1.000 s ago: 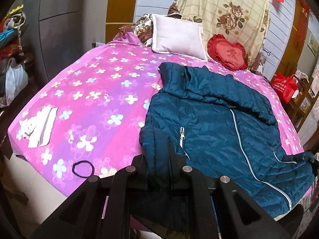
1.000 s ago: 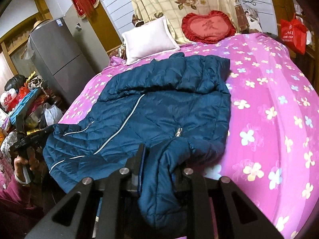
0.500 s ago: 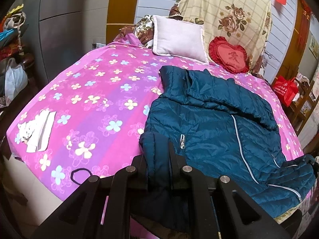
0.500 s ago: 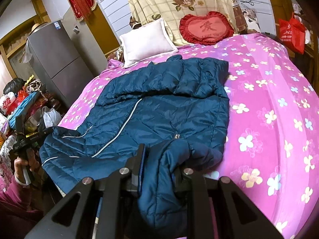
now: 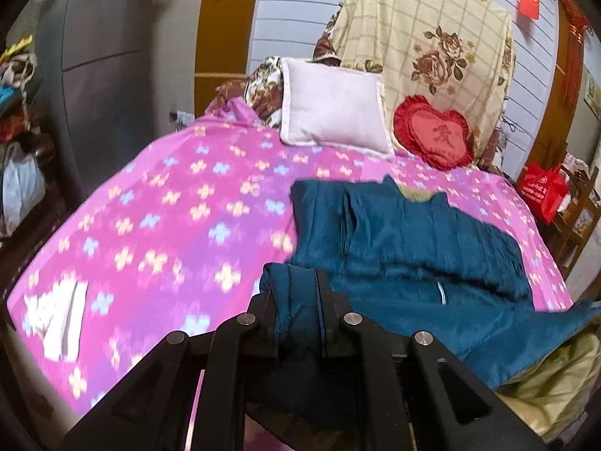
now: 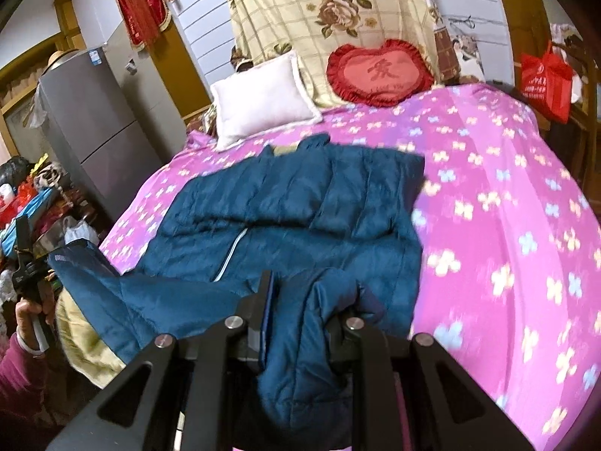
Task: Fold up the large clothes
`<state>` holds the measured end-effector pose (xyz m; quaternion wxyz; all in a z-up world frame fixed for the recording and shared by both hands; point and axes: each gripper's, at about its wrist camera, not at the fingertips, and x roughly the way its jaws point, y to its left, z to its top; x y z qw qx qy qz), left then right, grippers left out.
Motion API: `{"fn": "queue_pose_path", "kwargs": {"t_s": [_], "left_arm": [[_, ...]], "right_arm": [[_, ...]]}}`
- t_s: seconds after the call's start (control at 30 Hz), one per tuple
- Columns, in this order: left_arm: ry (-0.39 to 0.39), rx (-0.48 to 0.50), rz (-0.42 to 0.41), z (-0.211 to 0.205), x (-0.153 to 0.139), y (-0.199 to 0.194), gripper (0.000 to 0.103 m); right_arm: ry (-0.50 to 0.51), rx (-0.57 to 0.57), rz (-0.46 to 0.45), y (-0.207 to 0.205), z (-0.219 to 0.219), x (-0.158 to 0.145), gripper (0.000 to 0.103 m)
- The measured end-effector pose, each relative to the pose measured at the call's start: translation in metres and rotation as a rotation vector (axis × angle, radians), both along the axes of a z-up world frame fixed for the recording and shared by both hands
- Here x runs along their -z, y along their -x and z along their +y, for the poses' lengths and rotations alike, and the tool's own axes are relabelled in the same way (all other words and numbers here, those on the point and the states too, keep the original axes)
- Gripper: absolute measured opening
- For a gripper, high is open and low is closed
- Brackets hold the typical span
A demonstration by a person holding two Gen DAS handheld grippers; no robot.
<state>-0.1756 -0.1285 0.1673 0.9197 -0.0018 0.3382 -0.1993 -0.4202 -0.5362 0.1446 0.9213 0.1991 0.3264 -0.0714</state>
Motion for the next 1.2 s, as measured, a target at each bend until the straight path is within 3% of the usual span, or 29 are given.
{"fn": "queue_pose_path", "kwargs": {"t_s": [0.17,0.27,0.57,0.63,0.73,0.83,0.9,1.03,1.13,1.2], "left_arm": [[-0.049,-0.028,-0.062,-0.039,-0.012,-0.046,0.0],[-0.063,-0.055,-0.059,-0.061,-0.009,-0.08,0.0],[-0.086,-0.12,-0.034,-0.115,0.019,-0.171,0.0],[-0.071,-0.11,-0.03,-0.124,0.027,-0.186,0.0],[0.016,-0.078,0.052,-0.124,0.044,-0.206,0.0],[0.103,-0.048,0.09,-0.107,0.048,-0.207,0.017],[0.108,-0.05,0.065,-0.095,0.042,-0.196,0.032],[0.101,-0.027,0.009,-0.075,0.026,-0.17,0.033],[0.098,-0.016,-0.029,-0.064,0.019,-0.152,0.036],[0.091,0.001,-0.035,-0.064,0.022,-0.143,0.036]], "right_arm": [[0.041,0.046,-0.03,-0.044,-0.028,-0.02,0.02],[0.044,0.091,-0.031,-0.077,-0.052,-0.023,0.02],[0.049,0.168,-0.013,-0.179,-0.113,-0.005,0.02],[0.05,0.187,-0.02,-0.197,-0.122,0.0,0.02],[0.019,0.246,-0.01,-0.225,-0.14,0.019,0.02],[-0.04,0.306,0.055,-0.248,-0.157,0.057,0.02],[-0.072,0.313,0.094,-0.261,-0.163,0.086,0.021],[-0.106,0.331,0.069,-0.265,-0.167,0.095,0.025],[-0.162,0.327,0.001,-0.256,-0.17,0.083,0.049],[-0.216,0.323,-0.111,-0.241,-0.171,0.067,0.076]]}}
